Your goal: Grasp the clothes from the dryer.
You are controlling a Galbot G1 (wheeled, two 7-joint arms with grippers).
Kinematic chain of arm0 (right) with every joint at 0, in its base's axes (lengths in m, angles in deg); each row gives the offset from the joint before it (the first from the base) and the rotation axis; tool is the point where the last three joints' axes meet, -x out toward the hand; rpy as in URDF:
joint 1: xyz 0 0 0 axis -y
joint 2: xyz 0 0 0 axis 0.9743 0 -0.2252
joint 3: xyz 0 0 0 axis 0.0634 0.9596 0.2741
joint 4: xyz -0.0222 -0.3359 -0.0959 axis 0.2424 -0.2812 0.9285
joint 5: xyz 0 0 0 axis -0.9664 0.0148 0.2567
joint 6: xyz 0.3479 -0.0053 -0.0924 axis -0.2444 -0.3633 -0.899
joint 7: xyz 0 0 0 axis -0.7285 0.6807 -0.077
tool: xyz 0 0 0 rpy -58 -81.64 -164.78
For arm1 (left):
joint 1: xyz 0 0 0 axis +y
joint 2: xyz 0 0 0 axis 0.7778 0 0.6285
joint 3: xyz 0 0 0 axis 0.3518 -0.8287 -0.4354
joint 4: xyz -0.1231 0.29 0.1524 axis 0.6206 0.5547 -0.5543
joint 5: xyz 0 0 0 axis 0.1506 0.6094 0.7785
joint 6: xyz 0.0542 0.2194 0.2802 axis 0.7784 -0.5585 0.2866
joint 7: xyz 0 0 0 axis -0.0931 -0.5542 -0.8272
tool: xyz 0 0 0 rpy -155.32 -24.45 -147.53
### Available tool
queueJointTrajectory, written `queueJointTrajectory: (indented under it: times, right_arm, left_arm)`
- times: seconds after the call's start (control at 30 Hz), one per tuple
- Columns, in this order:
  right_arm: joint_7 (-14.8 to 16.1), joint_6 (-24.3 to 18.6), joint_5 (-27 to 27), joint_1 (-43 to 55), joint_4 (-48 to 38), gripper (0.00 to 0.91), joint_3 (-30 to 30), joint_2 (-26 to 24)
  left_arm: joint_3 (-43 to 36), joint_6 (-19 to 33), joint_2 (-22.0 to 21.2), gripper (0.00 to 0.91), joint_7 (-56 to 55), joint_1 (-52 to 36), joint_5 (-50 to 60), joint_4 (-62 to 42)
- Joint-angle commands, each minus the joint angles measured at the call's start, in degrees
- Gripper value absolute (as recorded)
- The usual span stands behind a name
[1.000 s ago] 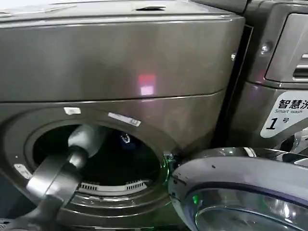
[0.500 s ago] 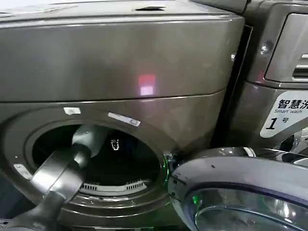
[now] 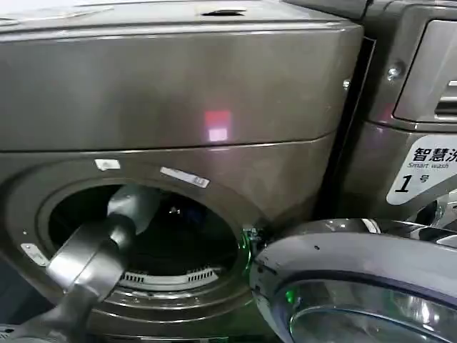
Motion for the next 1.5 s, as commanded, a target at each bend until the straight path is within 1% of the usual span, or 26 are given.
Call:
queueJointTrajectory:
  times: [0.03, 0.07, 0.13, 0.23, 0.33, 0.37, 0.47, 0.5, 0.57, 0.67, 0.73, 1.17, 1.23, 1.5]
  right_arm:
    - [0.09, -0.17, 0.02, 0.12, -0.58, 0.907, -0.21, -0.30]
    - [0.06, -0.20, 0.01, 0.20, -0.60, 0.907, -0.16, -0.29]
    - [0.13, -0.25, 0.00, 0.27, -0.49, 0.907, -0.02, -0.16]
    - [0.58, -0.36, -0.09, 0.32, -0.45, 0.907, -0.18, -0.20]
    - [0.43, -0.10, 0.23, 0.23, -0.37, 0.907, -0.15, -0.18]
    - [0.76, -0.24, 0.21, 0.22, -0.45, 0.907, -0.16, -0.18]
    - [1.09, -0.99, 0.22, 0.15, -0.33, 0.907, -0.11, -0.36]
    - [1.13, -1.12, 0.17, 0.08, -0.28, 0.907, -0.13, -0.41]
    - [1.32, -1.80, 0.10, -0.24, -0.46, 0.907, -0.45, -0.55]
    - [0.97, -1.38, 0.51, -0.78, -1.24, 0.907, -1.50, -1.11]
    - [0.28, -2.19, 0.28, -1.34, -1.61, 0.907, -1.54, -1.20]
    - [-0.36, -2.39, 0.21, -2.12, -2.61, 0.907, -2.91, -1.09]
    - [0.08, -1.98, 0.57, -1.74, -2.47, 0.907, -2.90, -0.91]
    - [0.08, -1.64, 1.64, -1.45, -2.74, 0.907, -2.90, -0.39]
  left_arm:
    - [18.13, -12.53, 1.01, 0.000, -22.36, 11.05, -19.74, 18.59]
    - [20.80, -13.85, 0.92, 0.000, -25.01, 12.93, -21.67, 21.57]
    - [24.58, -13.19, 0.68, 0.000, -30.82, 17.56, -23.07, 29.44]
    - [28.84, -12.56, 0.24, 0.000, -38.42, 22.59, -28.33, 38.26]
    - [33.04, -7.00, -1.01, 0.000, -44.93, 28.98, -29.31, 44.07]
    - [33.23, -3.32, -1.11, 0.000, -47.81, 30.21, -30.34, 45.23]
    - [35.30, 2.17, -2.19, 0.000, -51.28, 36.37, -31.48, 50.71]
    - [36.07, 3.40, -2.60, 0.000, -52.35, 38.78, -31.57, 53.97]
    - [36.82, 4.92, -3.07, 0.000, -54.52, 41.97, -31.31, 56.37]
    - [36.64, 5.31, -3.42, 0.000, -54.94, 44.91, -30.78, 57.97]
    - [36.70, 5.53, -3.79, 0.000, -54.81, 45.31, -30.69, 58.38]
    - [36.46, 5.56, -4.35, 0.000, -52.70, 43.46, -28.93, 57.29]
    - [36.26, 5.59, -4.44, 0.000, -52.66, 43.38, -28.79, 56.98]
    - [35.54, 5.46, -4.25, 0.000, -52.39, 43.39, -28.99, 57.01]
